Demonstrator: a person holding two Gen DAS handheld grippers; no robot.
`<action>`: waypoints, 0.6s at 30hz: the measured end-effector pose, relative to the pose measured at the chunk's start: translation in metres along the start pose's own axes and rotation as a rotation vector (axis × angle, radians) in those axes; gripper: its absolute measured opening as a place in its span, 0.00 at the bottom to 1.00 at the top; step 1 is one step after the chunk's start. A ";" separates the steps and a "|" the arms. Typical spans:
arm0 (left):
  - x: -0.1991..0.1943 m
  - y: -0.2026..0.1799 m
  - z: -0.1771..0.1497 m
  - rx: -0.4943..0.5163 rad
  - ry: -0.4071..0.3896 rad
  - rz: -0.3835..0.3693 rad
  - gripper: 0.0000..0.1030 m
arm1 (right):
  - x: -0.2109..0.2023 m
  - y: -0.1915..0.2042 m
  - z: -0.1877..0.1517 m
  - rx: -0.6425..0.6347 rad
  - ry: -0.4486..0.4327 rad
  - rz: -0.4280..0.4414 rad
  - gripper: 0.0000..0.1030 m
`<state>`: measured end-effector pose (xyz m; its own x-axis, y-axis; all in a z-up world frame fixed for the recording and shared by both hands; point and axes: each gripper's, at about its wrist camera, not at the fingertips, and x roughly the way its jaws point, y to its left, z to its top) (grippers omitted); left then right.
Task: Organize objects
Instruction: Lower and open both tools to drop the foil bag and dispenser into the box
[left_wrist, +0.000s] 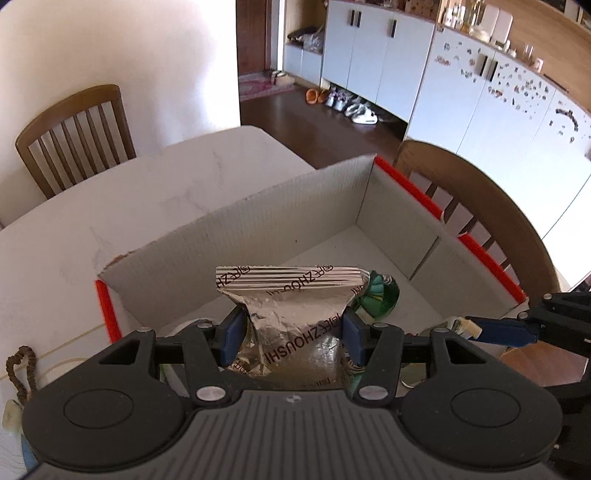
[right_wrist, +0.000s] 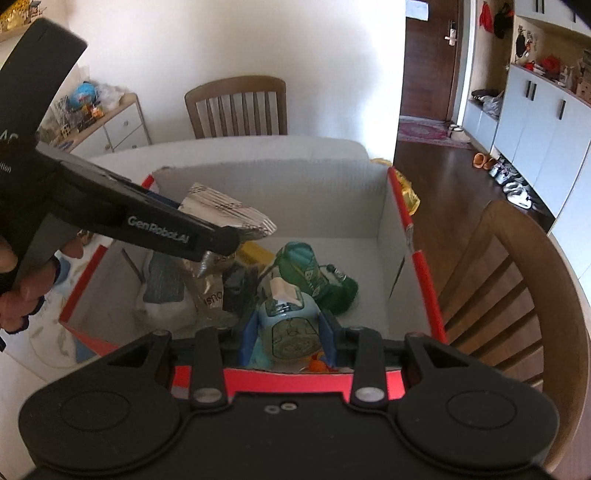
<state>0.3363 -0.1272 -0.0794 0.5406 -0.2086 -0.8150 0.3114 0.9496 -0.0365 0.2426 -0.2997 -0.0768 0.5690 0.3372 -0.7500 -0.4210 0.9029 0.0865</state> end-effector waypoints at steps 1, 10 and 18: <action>0.003 -0.001 -0.001 0.002 0.005 0.002 0.52 | 0.003 0.000 0.000 -0.003 0.005 0.001 0.33; 0.022 0.000 0.006 0.006 0.034 0.030 0.52 | 0.026 -0.004 0.004 -0.004 0.037 0.029 0.32; 0.041 0.001 0.019 0.014 0.054 0.089 0.52 | 0.034 -0.003 0.008 0.018 0.063 0.050 0.32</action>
<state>0.3740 -0.1391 -0.1015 0.5238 -0.1098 -0.8448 0.2745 0.9605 0.0454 0.2695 -0.2887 -0.0974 0.5016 0.3654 -0.7842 -0.4349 0.8901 0.1365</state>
